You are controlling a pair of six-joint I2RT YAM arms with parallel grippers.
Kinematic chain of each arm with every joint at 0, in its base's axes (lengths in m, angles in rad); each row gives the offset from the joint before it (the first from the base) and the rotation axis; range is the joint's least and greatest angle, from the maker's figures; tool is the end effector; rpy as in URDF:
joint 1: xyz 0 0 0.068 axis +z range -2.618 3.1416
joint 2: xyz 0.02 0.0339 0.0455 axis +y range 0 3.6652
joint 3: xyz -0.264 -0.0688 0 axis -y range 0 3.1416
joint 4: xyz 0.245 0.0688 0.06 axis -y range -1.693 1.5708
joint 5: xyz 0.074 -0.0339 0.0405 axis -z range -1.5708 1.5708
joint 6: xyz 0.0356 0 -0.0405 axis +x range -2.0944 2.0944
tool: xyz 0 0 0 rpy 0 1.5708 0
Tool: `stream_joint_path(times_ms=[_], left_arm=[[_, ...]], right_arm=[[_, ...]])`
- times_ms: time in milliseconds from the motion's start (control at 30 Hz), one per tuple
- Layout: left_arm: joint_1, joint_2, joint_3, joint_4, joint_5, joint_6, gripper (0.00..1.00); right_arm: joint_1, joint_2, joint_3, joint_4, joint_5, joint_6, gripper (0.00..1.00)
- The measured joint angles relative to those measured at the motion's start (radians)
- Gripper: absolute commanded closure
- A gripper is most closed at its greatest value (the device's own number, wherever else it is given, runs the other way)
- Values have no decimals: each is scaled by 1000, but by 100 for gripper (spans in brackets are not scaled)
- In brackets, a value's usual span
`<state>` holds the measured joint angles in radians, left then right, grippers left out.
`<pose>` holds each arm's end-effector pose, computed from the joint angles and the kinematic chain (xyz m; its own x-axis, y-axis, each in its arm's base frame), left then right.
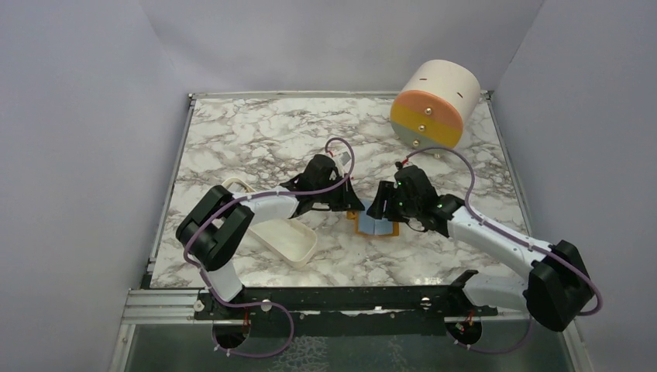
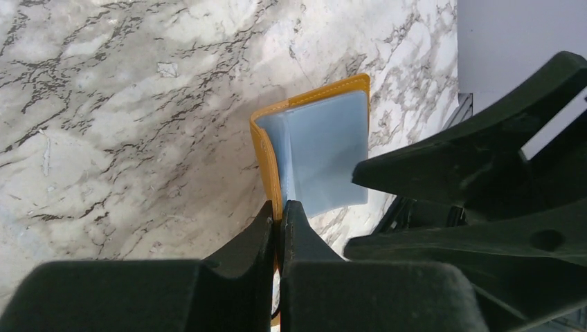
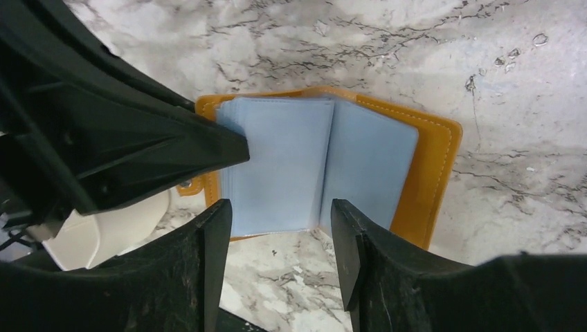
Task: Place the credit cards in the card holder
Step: Open the card holder at the center of the board.
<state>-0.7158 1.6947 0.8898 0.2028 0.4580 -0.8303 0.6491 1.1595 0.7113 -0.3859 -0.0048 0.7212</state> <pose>0.2560 -0.2435 0.1805 -0.9257 -0.0723 -0.3712 0.2671 0.5696 -0.7773 0.1870 0.1421 0.2222 -0.8440 0.1885 -0.5022 -0.0663 0.8924 0.4463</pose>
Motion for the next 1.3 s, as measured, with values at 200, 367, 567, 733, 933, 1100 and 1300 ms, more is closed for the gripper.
stream_joint_path(times_ms=[200,367,567,733,933,1100,1300], left_arm=[[0,49,0,21,-13,-12,64],[3,52,0,-3,-43,-6,51],[30,51,11,-66,-85,16,46],[80,14,21,-141,-135,45,44],[151,-75,75,-269,-203,106,44],[229,-177,111,-402,-265,173,49],[376,-339,108,-547,-301,266,50]], right_arm=[[4,174,1,27,2,-4,43],[5,235,20,29,30,-10,43],[7,337,102,30,54,-12,43],[23,345,106,31,57,-11,43],[71,352,111,28,69,-10,41],[115,369,115,27,83,-19,40],[140,372,115,19,105,-62,42]])
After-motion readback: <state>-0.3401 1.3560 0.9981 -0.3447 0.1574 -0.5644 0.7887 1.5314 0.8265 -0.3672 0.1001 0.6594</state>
